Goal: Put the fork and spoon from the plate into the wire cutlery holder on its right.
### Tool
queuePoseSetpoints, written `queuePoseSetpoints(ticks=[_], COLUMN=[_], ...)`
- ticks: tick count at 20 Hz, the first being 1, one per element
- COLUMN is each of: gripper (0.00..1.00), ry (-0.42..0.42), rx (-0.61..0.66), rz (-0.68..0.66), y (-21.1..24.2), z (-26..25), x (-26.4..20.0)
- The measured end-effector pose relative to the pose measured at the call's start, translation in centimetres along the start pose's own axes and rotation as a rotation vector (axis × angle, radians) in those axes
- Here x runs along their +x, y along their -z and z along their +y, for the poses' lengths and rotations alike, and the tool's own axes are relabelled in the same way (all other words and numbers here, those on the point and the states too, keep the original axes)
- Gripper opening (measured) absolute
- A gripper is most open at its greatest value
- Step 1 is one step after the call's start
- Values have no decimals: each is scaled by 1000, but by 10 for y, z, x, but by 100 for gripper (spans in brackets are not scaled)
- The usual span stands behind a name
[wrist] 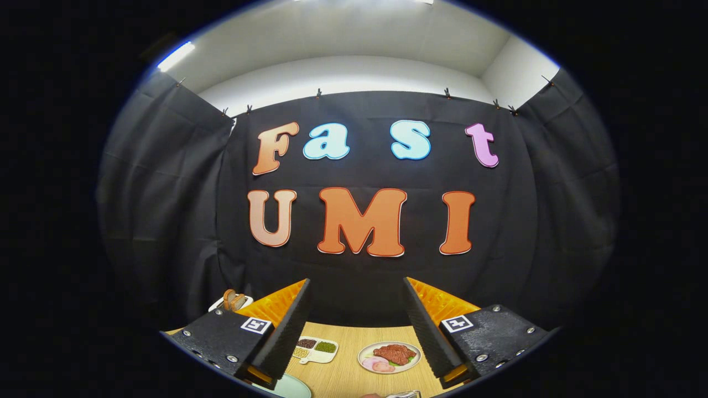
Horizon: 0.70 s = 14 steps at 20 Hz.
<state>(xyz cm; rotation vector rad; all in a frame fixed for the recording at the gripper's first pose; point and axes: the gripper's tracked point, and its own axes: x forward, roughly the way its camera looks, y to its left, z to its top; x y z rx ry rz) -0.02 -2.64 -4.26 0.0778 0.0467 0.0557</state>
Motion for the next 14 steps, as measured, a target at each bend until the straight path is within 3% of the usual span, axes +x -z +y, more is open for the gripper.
queuePoseSetpoints(ticks=[14], gripper=[96], ry=[5], rx=[12], rz=[0], y=[-4], z=[28], x=[5])
